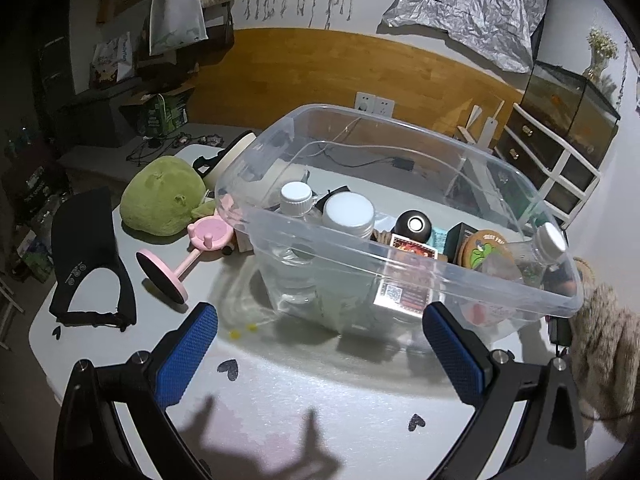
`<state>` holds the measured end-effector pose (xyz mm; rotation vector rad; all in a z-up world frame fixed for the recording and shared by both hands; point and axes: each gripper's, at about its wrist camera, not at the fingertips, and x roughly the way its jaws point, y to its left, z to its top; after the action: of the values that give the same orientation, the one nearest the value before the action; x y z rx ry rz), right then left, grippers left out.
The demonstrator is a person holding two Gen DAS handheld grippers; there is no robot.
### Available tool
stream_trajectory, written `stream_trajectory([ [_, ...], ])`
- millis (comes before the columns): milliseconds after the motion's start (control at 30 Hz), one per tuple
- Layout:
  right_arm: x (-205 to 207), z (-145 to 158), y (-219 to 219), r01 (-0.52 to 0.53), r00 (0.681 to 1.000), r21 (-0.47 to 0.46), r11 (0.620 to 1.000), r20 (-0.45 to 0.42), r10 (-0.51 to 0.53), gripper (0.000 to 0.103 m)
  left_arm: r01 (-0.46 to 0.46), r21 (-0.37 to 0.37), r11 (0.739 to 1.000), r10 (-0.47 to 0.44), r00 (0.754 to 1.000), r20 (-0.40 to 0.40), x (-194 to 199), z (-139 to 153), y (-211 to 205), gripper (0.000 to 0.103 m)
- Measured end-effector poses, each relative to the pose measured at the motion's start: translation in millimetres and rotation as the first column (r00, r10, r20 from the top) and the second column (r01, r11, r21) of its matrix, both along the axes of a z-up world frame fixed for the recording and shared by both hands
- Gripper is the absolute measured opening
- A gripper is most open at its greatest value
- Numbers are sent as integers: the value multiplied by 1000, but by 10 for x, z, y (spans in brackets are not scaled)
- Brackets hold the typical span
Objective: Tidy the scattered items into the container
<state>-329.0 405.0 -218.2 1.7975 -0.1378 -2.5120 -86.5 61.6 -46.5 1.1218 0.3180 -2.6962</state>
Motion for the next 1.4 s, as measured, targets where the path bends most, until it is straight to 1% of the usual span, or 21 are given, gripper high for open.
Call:
stream_trajectory([
  [200,493,5,-9,15,993,-25,1000,118,-12,12,13,36,999,-12,999,-37,141,30,-48,103],
  [367,854,29,-84,0,980,-7,1000,201,1,12,30,67,997,-26,997,-68,285,41,-112,103],
  [667,1416,55,-266,28,958,-20,999,286,-21,13,71,86,994,-65,995,-76,533,1,-298,103],
  [833,1773,79,-613,13,957,-38,999,289,-2,13,112,89,990,-104,991,-84,637,-14,-403,103],
  [933,1992,63,-891,13,957,-104,995,289,17,13,158,83,984,-151,986,-77,673,-57,-456,103],
  [1067,2297,71,-1356,-15,964,-142,990,262,52,13,209,76,975,-204,977,-64,714,-118,-531,103],
  [1233,2622,21,-1874,-17,963,-284,959,255,92,12,261,74,963,-258,965,-46,748,-208,-652,103],
  [1400,2873,-105,-2278,-54,969,-313,948,212,125,12,313,67,947,-312,950,-26,774,-327,-759,103],
])
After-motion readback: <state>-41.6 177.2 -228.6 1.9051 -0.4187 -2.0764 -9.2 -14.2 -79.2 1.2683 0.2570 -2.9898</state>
